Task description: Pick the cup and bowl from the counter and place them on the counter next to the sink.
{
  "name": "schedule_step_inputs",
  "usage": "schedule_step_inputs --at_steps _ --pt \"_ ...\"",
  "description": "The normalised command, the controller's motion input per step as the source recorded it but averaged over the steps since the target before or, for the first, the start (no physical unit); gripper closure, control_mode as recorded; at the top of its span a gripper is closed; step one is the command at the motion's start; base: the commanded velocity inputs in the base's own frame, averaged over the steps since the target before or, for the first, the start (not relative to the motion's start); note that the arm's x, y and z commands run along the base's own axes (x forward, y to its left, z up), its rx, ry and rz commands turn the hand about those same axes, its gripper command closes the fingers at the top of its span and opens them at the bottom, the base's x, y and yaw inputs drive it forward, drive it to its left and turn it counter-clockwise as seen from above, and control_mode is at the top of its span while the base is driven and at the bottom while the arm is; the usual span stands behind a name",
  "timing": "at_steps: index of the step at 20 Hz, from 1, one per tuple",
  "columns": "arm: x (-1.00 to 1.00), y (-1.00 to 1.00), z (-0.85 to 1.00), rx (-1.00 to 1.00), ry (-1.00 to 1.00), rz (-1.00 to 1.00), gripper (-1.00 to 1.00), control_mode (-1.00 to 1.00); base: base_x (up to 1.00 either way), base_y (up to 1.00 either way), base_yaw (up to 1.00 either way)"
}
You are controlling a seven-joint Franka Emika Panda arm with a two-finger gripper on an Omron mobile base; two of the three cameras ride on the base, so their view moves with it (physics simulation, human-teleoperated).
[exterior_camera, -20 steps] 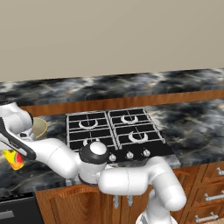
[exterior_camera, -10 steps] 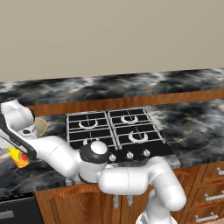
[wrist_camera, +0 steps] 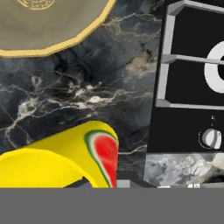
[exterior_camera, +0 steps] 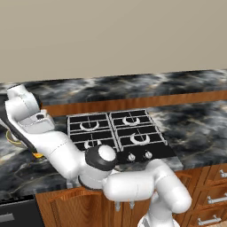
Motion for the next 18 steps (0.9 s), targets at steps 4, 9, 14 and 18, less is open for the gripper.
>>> schedule_step_inputs --at_steps 4,9,14,18 --pt "-0.71 -0.90 0.59 0.11 -0.10 0.21 1.00 -1.00 0.00 0.00 0.00" --pt "-0.97 -0.84 0.57 0.14 -0.07 0.17 1.00 -1.00 0.00 0.00 0.00" --pt "-0.97 -0.88 0.48 0.17 -0.05 0.15 1.00 -1.00 0.00 0.00 0.00" --pt "-0.83 -0.91 0.38 0.13 0.00 0.16 1.00 -1.00 0.00 0.00 0.00"
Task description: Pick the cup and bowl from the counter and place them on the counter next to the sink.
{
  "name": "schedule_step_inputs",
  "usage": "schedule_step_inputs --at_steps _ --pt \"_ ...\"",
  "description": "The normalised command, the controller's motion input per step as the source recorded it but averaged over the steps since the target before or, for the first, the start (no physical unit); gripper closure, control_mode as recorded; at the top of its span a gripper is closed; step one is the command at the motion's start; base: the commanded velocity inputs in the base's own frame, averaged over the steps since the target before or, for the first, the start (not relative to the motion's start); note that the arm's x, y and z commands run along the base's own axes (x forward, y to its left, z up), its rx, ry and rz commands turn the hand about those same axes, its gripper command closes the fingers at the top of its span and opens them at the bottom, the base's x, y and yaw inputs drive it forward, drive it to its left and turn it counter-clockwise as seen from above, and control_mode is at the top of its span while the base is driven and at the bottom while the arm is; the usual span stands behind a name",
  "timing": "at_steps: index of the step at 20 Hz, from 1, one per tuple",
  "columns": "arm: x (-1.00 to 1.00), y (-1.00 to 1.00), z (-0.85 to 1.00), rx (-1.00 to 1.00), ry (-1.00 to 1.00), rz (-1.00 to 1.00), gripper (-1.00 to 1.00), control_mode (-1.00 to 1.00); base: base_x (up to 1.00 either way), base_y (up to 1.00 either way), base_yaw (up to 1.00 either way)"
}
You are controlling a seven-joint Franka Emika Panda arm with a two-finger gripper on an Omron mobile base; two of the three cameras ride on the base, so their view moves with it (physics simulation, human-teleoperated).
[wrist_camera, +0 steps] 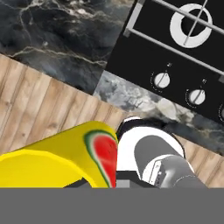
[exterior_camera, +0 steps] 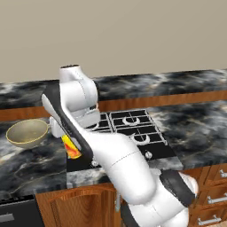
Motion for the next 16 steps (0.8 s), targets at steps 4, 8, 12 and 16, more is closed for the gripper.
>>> schedule_step_inputs --at_steps 4,8,12,16 --pt "-0.34 -1.00 0.05 0.05 0.00 0.18 1.00 -1.00 0.00 0.00 0.00" --pt "-0.13 -1.00 0.15 0.01 -0.04 0.23 1.00 -1.00 0.00 0.00 0.00" --pt "-0.18 -0.85 0.36 0.00 -0.09 0.27 1.00 -1.00 0.00 0.00 0.00" --pt "-0.41 -0.67 0.30 0.06 -0.16 0.19 1.00 -1.00 0.00 0.00 0.00"
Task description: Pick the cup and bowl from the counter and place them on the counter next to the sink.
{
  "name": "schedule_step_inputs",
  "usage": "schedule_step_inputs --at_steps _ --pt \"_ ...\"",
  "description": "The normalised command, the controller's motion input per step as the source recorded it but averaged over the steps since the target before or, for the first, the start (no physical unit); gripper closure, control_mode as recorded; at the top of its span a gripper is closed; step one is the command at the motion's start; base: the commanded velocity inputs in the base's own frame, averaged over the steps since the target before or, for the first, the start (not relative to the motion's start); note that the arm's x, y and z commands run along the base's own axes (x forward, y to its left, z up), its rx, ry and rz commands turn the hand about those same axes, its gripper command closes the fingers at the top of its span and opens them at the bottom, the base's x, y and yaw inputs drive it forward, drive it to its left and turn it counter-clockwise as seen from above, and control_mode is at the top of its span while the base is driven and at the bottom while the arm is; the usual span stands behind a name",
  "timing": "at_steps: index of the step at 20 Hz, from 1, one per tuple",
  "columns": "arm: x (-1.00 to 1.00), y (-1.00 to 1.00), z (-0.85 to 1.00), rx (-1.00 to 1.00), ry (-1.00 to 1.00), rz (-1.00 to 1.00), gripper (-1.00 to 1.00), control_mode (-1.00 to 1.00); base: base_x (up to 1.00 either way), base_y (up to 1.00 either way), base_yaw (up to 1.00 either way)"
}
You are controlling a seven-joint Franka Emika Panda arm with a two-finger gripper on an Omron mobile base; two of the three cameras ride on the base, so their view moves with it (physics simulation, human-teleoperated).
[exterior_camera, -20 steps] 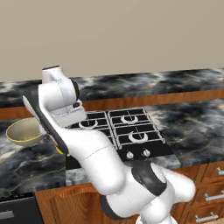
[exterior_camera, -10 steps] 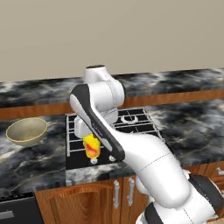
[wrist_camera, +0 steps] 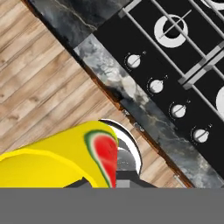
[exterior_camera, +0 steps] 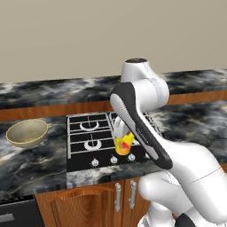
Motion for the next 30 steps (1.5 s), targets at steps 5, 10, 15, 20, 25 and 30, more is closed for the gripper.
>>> schedule_step_inputs --at_steps 5,10,15,20,25,30 --pt "-0.18 -0.83 0.01 0.07 -0.08 0.02 1.00 -1.00 0.00 0.00 0.00" --pt "0.00 -0.75 0.00 0.05 0.00 -0.14 1.00 -1.00 0.00 0.00 0.00" --pt "0.03 -0.67 0.00 0.06 0.02 -0.34 1.00 -1.00 0.00 0.00 0.00" --pt "0.09 -0.61 0.00 0.04 0.14 -0.44 1.00 -1.00 0.00 0.00 0.00" --pt "0.08 -0.28 0.00 0.00 0.22 -0.38 1.00 -1.00 0.00 0.00 0.00" --pt "0.00 0.00 0.00 0.00 0.00 0.00 1.00 -1.00 0.00 0.00 0.00"
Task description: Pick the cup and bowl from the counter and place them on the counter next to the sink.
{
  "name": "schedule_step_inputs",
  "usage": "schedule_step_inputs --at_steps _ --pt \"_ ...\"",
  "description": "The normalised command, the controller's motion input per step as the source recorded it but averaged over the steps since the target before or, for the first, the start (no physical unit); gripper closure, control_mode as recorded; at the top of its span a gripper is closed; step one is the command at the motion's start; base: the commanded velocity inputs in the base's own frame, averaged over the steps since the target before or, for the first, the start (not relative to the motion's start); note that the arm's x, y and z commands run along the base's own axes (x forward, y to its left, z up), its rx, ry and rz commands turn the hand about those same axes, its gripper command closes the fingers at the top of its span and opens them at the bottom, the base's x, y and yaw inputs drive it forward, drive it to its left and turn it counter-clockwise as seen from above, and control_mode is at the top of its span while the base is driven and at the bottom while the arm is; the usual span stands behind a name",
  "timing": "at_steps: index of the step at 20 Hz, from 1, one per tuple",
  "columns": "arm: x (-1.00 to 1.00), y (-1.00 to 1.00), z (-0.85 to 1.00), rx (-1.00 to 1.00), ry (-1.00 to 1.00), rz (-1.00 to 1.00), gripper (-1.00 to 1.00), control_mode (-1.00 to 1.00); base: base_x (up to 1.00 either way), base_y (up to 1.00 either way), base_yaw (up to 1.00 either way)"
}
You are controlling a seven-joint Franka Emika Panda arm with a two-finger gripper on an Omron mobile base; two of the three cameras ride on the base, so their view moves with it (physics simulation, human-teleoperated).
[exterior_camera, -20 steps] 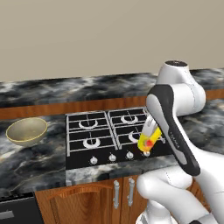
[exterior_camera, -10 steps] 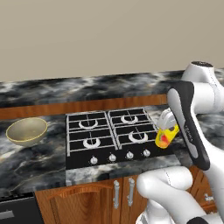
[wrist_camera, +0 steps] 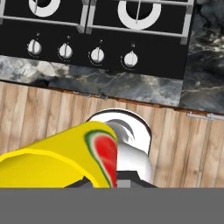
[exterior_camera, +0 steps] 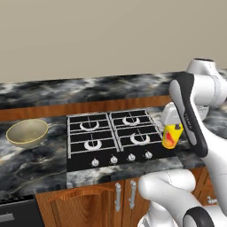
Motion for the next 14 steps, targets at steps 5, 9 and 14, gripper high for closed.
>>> schedule_step_inputs --at_steps 5,9,14 --pt "0.00 0.00 0.00 0.00 0.00 0.00 1.00 -1.00 0.00 0.00 0.00" --pt "0.00 0.00 0.00 0.00 0.00 0.00 1.00 -1.00 0.00 0.00 0.00" --pt "0.00 0.00 0.00 0.00 0.00 0.00 1.00 1.00 -0.06 0.00 0.00"
